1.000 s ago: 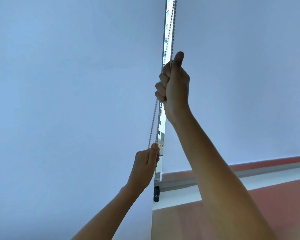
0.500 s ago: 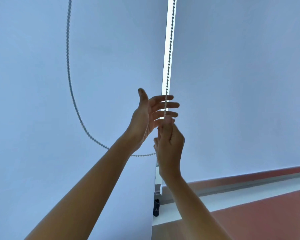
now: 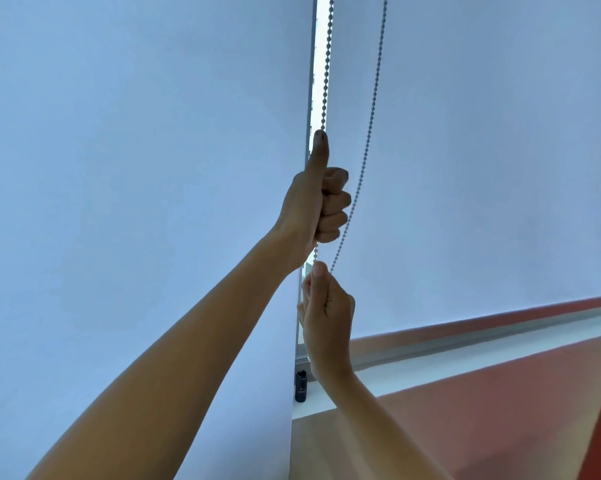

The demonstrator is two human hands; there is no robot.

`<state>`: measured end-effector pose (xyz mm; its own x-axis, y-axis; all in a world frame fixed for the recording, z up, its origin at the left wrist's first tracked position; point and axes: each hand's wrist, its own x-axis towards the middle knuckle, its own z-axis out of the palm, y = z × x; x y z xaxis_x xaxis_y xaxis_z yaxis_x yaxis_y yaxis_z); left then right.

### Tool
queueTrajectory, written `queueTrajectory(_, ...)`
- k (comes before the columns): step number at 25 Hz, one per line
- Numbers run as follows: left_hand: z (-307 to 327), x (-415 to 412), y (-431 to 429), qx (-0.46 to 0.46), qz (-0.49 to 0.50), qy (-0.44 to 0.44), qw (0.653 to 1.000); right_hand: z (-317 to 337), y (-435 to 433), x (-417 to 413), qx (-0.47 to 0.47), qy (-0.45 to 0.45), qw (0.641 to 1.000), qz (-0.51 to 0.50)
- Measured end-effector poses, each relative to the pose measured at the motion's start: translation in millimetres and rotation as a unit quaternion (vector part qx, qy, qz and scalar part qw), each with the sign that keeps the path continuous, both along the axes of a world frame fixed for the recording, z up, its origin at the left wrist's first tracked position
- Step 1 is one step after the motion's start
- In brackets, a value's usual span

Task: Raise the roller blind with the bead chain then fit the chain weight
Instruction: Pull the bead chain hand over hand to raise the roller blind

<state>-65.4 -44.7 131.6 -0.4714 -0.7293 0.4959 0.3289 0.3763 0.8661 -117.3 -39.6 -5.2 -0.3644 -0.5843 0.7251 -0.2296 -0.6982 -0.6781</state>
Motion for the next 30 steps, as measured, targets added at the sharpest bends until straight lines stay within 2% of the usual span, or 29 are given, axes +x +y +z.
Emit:
queueTrajectory(3,-4,-8,4,-0.07,0.113,0.036,0.991,6,1,-2,0.019,-0.01,0.999,0.048)
queueTrajectory(6,-6,-7,0,-0.103,0.159,0.056,0.98,9,0,-5,0.043,0.006,0.995,0.084)
queueTrajectory(9,-9,2,-5,-0.111,0.185,0.058,0.975,16,0,-14,0.025,0.021,0.995,0.09)
queueTrajectory(16,-23,5,-6,-0.149,0.215,0.06,0.963,71,-2,-26,-0.039,-0.054,0.991,0.116)
queueTrajectory(20,-66,7,-8,-0.106,0.197,0.027,0.974,88,-2,-32,-0.056,-0.067,0.986,0.145)
queueTrajectory(23,-111,9,-9,-0.082,0.187,-0.015,0.979,91,-2,-29,-0.033,-0.078,0.978,0.19)
queueTrajectory(25,-139,9,-7,-0.073,0.178,-0.042,0.98,94,-2,-27,-0.007,-0.078,0.958,0.275)
queueTrajectory(28,-160,11,-10,-0.096,0.216,-0.09,0.967,112,3,-24,0.051,-0.056,0.888,0.453)
queueTrajectory(30,-160,13,-12,-0.11,0.239,-0.108,0.959,134,5,-22,0.084,-0.045,0.861,0.5)
